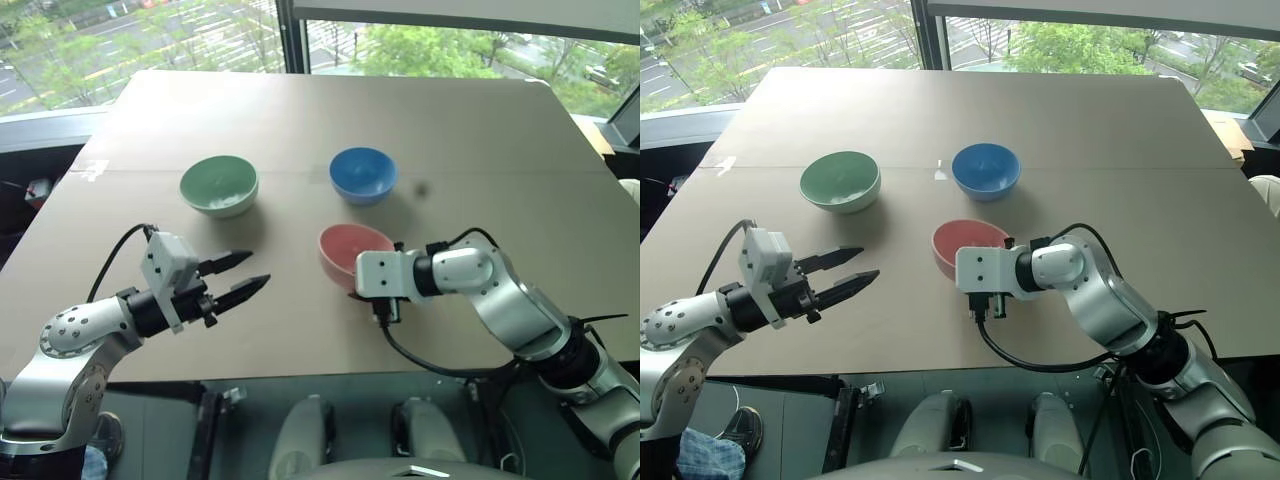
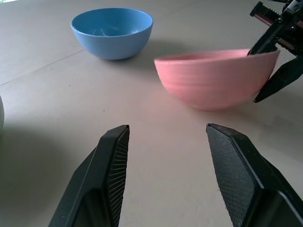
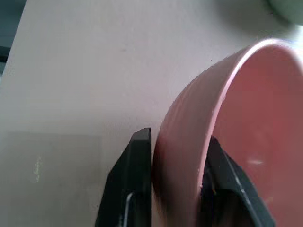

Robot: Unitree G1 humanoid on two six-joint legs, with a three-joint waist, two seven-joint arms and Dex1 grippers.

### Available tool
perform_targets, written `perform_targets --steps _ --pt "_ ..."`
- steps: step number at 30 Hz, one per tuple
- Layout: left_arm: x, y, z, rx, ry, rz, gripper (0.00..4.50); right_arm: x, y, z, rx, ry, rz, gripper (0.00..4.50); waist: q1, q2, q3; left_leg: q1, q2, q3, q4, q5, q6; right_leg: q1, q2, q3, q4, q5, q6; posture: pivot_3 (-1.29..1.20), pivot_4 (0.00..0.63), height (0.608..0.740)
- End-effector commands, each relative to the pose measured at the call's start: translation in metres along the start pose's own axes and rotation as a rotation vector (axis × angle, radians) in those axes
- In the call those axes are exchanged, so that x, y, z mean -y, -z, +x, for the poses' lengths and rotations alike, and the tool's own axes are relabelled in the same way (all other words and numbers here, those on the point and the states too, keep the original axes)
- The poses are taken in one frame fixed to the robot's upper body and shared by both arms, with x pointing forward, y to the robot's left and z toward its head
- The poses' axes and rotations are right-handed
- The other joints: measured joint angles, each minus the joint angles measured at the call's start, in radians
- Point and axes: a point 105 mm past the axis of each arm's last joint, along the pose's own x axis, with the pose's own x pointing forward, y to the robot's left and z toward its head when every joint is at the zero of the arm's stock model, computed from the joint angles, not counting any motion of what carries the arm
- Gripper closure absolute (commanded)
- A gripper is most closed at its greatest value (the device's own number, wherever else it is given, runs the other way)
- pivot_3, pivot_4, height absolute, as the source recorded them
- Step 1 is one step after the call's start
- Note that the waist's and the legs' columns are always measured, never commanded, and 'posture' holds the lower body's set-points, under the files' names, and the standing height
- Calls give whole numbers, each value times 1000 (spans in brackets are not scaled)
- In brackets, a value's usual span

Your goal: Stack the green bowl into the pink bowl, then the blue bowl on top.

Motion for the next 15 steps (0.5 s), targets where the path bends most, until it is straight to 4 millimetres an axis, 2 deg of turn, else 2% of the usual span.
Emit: perform_targets --steps 1,4,6,11,15 --pt "-3 -10 -3 16 -12 50 1756 11 1 -9 -27 41 -50 1743 0 0 0 0 0 0 0 0 0 0 0 0 0 0 0 0 150 740" --pt "-3 -10 -2 17 -11 52 1756 14 2 -17 -12 54 -18 466 0 0 0 0 0 0 0 0 0 0 0 0 0 0 0 0 150 740" --pt "-2 -10 -1 20 -9 51 1756 21 -7 -31 44 76 62 55 0 0 0 0 0 0 0 0 0 0 0 0 0 0 0 0 150 740" --pt "-2 -12 1 33 -7 46 1756 31 -14 -69 139 77 240 55 2 0 0 -1 0 0 0 0 0 0 0 0 0 0 0 0 150 740" --pt "-6 -12 1 42 -25 40 1756 36 -12 -98 231 115 365 55 3 -1 0 -1 0 -1 0 0 0 0 -1 0 -1 0 0 0 150 740"
